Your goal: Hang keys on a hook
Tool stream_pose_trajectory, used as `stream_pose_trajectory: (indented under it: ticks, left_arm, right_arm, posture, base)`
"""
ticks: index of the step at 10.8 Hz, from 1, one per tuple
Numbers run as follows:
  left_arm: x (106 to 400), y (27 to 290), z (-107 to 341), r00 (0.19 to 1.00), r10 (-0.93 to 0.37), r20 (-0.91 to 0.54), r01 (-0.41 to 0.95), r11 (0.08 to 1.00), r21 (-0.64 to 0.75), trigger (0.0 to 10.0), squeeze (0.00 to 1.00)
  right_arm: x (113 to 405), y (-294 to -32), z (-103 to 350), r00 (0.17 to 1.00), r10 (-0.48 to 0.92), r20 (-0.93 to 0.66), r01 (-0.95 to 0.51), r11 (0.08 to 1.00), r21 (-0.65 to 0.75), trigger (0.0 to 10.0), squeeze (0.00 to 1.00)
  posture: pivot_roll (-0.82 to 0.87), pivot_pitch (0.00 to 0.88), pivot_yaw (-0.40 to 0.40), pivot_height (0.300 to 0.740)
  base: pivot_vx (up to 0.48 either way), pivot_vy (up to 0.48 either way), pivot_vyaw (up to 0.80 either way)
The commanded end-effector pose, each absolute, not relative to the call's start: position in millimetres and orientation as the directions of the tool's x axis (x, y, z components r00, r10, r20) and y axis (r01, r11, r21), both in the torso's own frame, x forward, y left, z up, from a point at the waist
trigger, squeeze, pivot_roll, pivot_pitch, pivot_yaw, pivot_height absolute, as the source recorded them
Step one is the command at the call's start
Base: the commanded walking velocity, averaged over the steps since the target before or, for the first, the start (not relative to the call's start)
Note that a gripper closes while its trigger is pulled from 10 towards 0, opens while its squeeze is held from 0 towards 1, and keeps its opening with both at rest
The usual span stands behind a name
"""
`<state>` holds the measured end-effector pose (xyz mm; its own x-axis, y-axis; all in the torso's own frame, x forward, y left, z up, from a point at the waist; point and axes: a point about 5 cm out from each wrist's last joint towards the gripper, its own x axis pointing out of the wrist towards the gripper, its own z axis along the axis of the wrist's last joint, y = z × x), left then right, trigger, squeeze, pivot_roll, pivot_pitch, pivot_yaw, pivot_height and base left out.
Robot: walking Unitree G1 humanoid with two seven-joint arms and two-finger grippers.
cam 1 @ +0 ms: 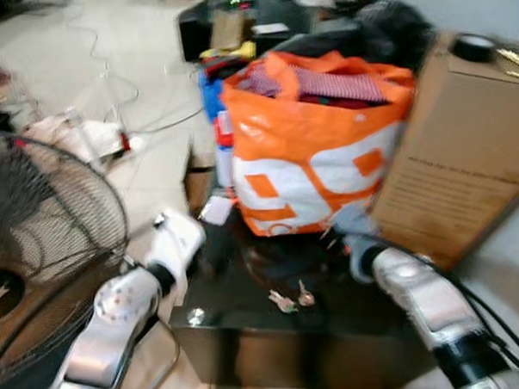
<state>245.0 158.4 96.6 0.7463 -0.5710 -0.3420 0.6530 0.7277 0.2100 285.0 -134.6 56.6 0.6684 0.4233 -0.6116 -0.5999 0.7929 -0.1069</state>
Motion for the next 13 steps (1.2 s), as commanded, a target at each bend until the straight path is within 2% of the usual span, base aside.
stream_pose_trajectory:
  ticks: [1,4,10,11,12,13]
  left_arm:
    - [238.7,155.7,91.0,0.703,-0.599,-0.383,0.694,0.694,0.189,10.0,0.00]
    - [207.6,159.3,77.1,0.586,-0.643,-0.493,0.778,0.616,0.123,10.0,0.00]
    - [182.4,166.9,83.4,0.559,-0.636,-0.532,0.782,0.617,0.085,10.0,0.00]
    - [180.7,167.5,83.5,0.558,-0.633,-0.537,0.781,0.619,0.082,10.0,0.00]
    - [179.8,167.4,83.7,0.557,-0.631,-0.540,0.780,0.620,0.080,10.0,0.00]
    - [179.1,166.6,84.1,0.557,-0.632,-0.540,0.779,0.622,0.076,10.0,0.00]
  right_arm:
    - [284.4,-130.2,51.8,0.628,0.438,-0.643,-0.635,0.766,-0.100,10.0,0.00]
    - [282.1,-107.3,17.7,0.499,0.458,-0.736,-0.700,0.713,-0.032,10.0,0.00]
    - [280.3,-91.4,-7.2,0.548,0.422,-0.722,-0.605,0.796,0.007,10.0,0.00]
    - [279.2,-90.2,-9.7,0.544,0.421,-0.726,-0.606,0.796,0.007,3.6,0.00]
    - [277.7,-89.0,-11.5,0.538,0.423,-0.729,-0.609,0.793,0.012,1.6,0.00]
    - [276.8,-88.2,-12.9,0.532,0.428,-0.730,-0.614,0.789,0.016,0.0,0.00]
  posture:
    - [-0.04,0.000,-0.021,0.740]
    - [-0.02,0.000,-0.047,0.740]
    - [-0.01,0.000,-0.043,0.740]
    - [0.00,0.000,-0.046,0.740]
    - [0.00,0.000,-0.047,0.740]
    - [0.00,0.000,-0.049,0.740]
  base:
    - [0.000,0.000,0.00]
    - [0.000,0.000,0.00]
    - [0.000,0.000,0.00]
    - [0.000,0.000,0.00]
    - [0.000,0.000,0.00]
    - [0.000,0.000,0.00]
